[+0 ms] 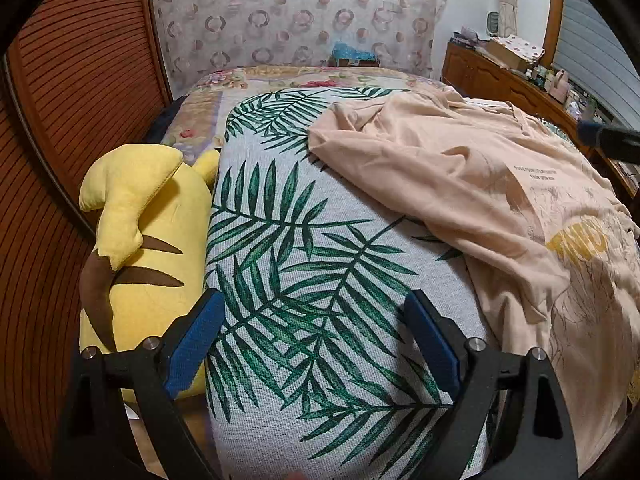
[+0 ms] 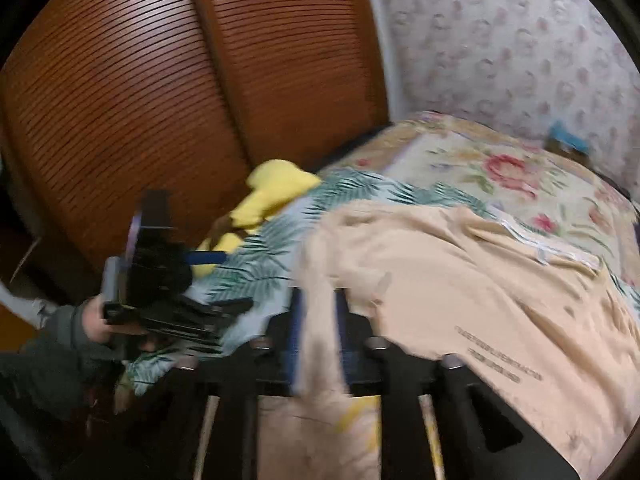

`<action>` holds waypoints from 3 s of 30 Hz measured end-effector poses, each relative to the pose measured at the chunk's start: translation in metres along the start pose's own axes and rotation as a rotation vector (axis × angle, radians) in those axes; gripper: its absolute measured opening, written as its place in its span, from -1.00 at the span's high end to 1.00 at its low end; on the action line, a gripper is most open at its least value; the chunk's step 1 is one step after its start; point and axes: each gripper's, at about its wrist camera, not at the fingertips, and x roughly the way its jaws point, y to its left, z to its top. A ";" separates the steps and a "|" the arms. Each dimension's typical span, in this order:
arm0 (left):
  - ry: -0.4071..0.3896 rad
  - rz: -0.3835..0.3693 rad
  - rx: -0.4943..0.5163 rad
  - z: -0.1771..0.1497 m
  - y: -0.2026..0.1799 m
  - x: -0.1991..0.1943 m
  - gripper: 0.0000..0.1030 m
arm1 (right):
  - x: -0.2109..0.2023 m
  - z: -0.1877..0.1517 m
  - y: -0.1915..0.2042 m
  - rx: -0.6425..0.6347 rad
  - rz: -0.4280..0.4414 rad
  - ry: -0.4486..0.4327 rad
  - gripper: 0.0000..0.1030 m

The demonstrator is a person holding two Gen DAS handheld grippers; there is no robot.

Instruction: Fold small clothes

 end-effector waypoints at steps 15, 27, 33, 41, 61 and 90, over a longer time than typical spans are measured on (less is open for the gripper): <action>-0.001 0.000 0.000 0.000 0.000 0.000 -0.78 | 0.132 0.031 -0.029 -0.013 0.001 0.153 0.25; -0.001 0.001 0.000 0.000 0.000 0.000 -0.78 | 0.128 0.061 -0.069 0.112 -0.202 0.066 -0.10; -0.004 -0.001 -0.002 0.006 -0.005 0.000 -0.67 | 0.077 0.046 -0.075 0.112 -0.177 0.029 -0.10; 0.006 -0.158 -0.031 0.063 -0.014 0.028 -0.27 | -0.034 -0.016 -0.081 0.136 -0.243 -0.070 -0.11; -0.104 -0.030 -0.055 0.132 0.017 0.018 0.92 | -0.207 -0.158 -0.094 0.331 -0.638 -0.118 -0.12; -0.041 -0.271 0.287 0.065 -0.161 0.005 -0.67 | -0.210 -0.157 -0.148 0.614 -0.584 -0.079 -0.12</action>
